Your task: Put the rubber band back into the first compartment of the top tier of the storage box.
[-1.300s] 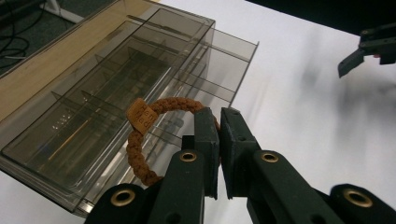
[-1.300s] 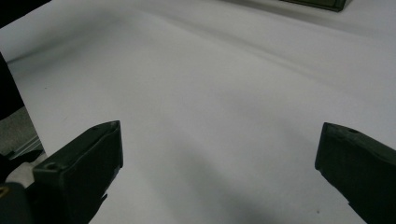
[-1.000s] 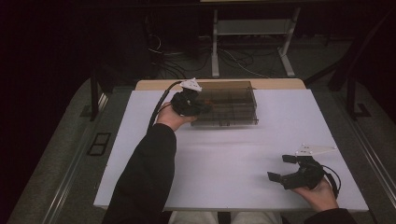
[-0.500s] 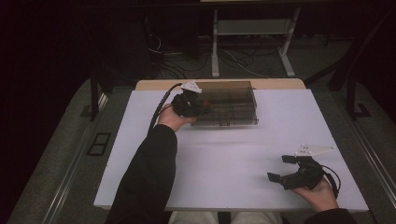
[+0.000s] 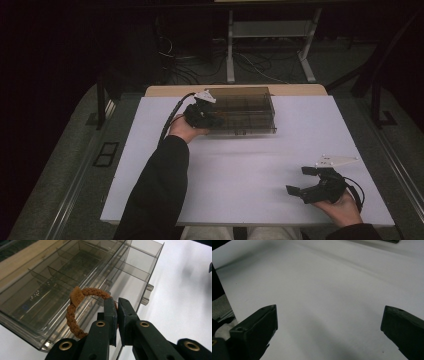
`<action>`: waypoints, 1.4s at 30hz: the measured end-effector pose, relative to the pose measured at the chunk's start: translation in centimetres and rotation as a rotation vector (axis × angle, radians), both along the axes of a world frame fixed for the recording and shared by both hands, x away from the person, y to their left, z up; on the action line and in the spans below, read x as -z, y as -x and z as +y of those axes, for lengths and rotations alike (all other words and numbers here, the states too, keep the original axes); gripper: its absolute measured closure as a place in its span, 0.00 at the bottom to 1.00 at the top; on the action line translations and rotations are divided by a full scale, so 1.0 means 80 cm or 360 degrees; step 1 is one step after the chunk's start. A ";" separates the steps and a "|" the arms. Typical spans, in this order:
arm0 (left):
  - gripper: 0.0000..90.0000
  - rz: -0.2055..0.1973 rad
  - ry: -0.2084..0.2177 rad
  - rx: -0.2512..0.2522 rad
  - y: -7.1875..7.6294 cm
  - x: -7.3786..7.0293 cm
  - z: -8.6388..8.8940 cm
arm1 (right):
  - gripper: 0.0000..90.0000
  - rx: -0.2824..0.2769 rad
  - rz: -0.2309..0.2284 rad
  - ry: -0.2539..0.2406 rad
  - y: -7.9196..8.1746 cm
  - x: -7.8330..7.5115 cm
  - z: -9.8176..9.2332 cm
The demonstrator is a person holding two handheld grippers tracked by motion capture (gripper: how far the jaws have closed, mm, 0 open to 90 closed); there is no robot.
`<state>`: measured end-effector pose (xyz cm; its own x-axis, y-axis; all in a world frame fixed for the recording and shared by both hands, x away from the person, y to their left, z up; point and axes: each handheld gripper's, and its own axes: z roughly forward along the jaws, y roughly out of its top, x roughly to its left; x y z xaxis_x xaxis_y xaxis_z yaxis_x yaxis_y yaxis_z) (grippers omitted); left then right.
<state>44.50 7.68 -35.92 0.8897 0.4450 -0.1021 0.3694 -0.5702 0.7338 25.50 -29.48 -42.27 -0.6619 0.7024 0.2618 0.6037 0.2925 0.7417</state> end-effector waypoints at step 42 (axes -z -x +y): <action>0.21 0.0009 0.0244 -0.0108 0.021 -0.039 0.028 | 0.00 0.0006 0.0006 0.0006 -0.001 0.001 0.000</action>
